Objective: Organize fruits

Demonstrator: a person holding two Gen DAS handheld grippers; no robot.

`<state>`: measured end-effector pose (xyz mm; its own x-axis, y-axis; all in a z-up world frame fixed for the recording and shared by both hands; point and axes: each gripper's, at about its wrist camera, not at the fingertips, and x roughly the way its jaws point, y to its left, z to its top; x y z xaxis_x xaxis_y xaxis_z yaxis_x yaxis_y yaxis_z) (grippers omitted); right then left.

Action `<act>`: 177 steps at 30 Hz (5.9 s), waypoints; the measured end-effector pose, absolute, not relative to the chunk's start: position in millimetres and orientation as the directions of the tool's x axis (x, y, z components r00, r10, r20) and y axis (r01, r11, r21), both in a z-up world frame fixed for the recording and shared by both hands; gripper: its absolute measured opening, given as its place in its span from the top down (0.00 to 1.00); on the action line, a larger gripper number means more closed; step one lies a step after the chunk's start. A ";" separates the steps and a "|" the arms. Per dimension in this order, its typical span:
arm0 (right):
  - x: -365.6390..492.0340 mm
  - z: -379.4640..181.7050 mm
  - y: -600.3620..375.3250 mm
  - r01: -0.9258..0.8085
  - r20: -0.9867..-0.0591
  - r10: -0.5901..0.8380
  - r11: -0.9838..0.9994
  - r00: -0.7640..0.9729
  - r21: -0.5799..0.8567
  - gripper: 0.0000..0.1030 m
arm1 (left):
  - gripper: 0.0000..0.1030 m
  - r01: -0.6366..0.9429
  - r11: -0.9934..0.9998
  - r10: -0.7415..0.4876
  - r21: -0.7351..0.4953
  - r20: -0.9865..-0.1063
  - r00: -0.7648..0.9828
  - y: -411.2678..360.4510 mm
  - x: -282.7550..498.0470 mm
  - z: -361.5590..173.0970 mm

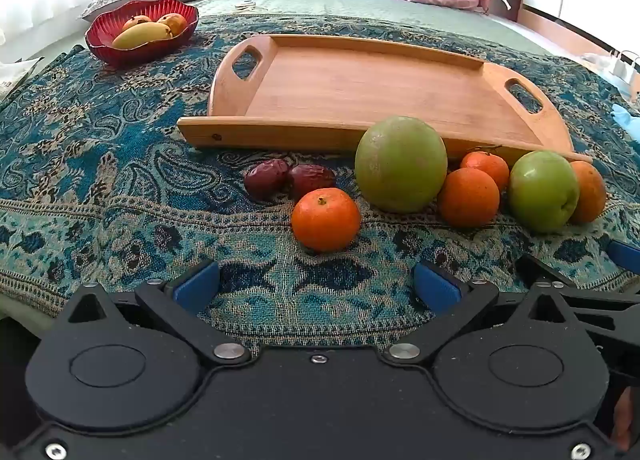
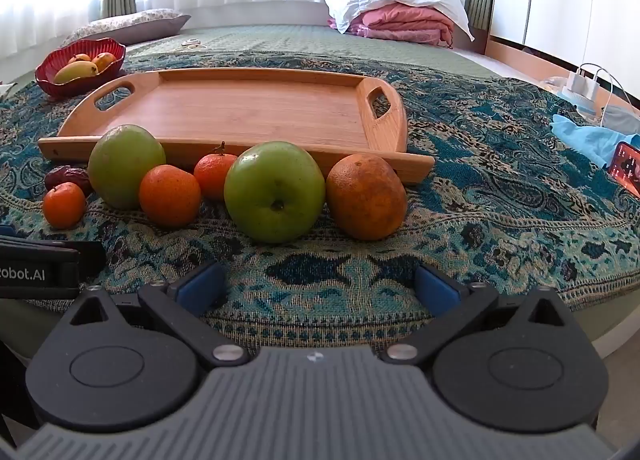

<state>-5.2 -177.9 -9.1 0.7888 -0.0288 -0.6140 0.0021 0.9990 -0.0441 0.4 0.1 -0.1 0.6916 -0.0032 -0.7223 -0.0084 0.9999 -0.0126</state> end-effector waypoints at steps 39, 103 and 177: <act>-5.9 -9.6 -176.7 0.003 -0.610 -0.030 0.999 0.792 -0.045 0.00 | 0.00 -0.009 1.000 0.000 -0.008 -0.713 0.701 0.1 0.1 0.1; -8.1 -13.3 -177.4 0.019 -0.596 -0.038 0.999 0.802 -0.039 0.00 | 0.00 -0.006 1.000 0.004 -0.001 -0.684 0.729 -1.8 -5.1 4.5; 48.7 9.0 -231.9 -0.100 -0.573 0.120 0.993 0.810 0.067 0.49 | 0.68 0.063 0.997 -0.027 0.043 -0.572 0.820 -9.0 2.4 11.8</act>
<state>48.7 -231.9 9.0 0.8104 0.1201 -0.5734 -0.1000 0.9928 0.0666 2.4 -9.0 11.8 0.8200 -0.0272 -0.5717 0.0630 0.9971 0.0430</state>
